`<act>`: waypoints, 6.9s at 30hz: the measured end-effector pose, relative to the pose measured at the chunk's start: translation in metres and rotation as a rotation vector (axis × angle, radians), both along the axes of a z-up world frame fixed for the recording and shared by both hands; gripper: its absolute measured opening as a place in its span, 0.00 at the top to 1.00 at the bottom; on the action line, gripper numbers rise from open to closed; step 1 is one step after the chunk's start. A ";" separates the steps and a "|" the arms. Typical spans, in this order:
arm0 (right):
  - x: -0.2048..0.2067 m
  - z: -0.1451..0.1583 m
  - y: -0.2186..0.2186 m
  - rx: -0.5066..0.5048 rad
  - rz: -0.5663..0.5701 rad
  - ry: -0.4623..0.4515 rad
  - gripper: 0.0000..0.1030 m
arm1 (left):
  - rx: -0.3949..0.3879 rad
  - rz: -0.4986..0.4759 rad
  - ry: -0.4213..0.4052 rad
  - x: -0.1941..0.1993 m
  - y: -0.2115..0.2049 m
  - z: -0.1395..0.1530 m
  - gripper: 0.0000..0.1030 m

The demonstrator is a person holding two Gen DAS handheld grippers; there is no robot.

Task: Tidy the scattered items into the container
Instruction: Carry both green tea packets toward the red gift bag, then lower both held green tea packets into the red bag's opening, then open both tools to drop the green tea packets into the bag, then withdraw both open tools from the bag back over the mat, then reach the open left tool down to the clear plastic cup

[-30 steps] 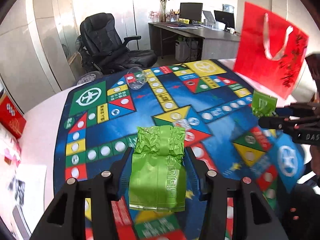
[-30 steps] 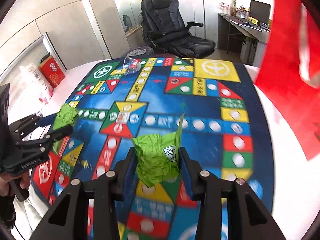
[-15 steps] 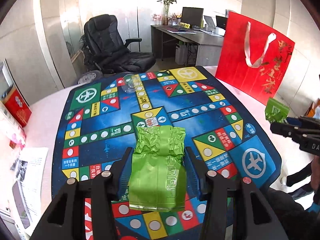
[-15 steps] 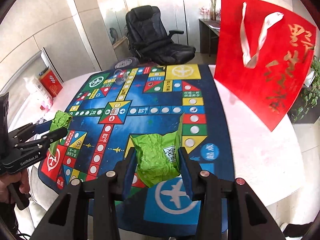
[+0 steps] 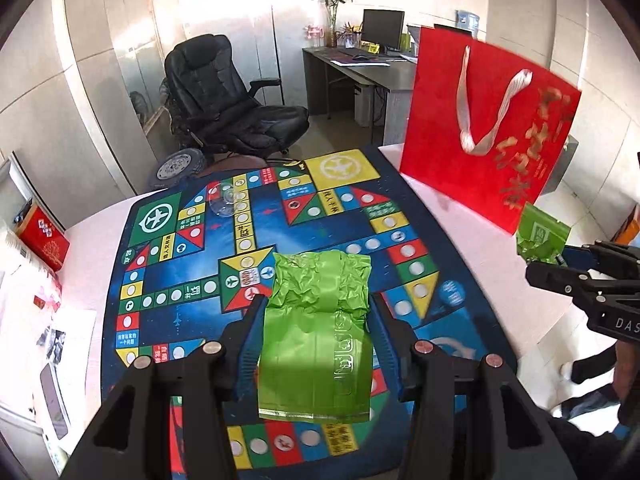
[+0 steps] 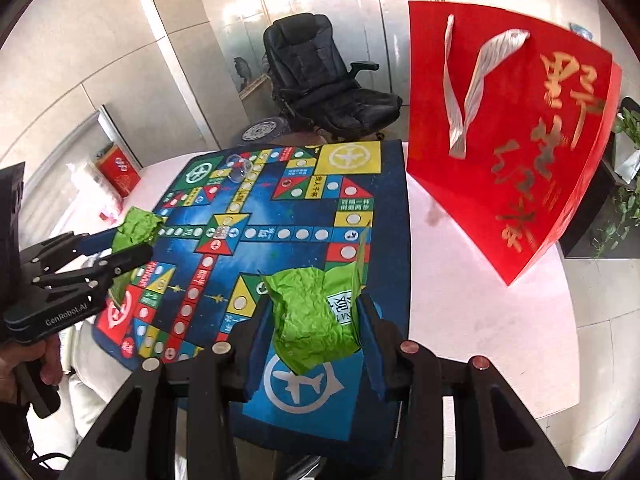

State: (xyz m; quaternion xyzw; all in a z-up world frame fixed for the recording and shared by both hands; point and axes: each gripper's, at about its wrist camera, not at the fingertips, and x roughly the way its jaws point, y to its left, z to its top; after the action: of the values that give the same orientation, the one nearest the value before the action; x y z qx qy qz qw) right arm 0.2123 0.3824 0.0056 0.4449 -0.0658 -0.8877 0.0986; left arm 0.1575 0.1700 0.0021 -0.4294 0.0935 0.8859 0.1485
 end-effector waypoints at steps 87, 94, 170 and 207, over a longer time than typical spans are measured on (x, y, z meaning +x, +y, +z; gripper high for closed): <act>-0.182 0.137 0.212 0.029 -0.228 -0.094 0.37 | -0.053 -0.516 -0.143 -0.243 0.327 0.119 0.13; -0.180 0.135 0.214 0.027 -0.249 -0.101 0.33 | -0.055 -0.501 -0.118 -0.242 0.317 0.124 0.12; -0.024 -0.039 -0.048 0.018 0.019 -0.080 0.08 | -0.008 0.234 -0.110 0.005 -0.075 -0.071 0.00; -0.258 -0.096 -0.072 0.063 -0.084 -0.010 0.08 | 0.009 0.021 0.084 -0.260 -0.076 -0.134 0.00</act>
State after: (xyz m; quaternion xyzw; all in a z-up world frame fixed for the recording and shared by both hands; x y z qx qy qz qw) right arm -0.0457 0.3106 -0.0902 0.4489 -0.0569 -0.8905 0.0470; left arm -0.1026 0.0937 -0.1321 -0.3920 0.0910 0.9051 0.1370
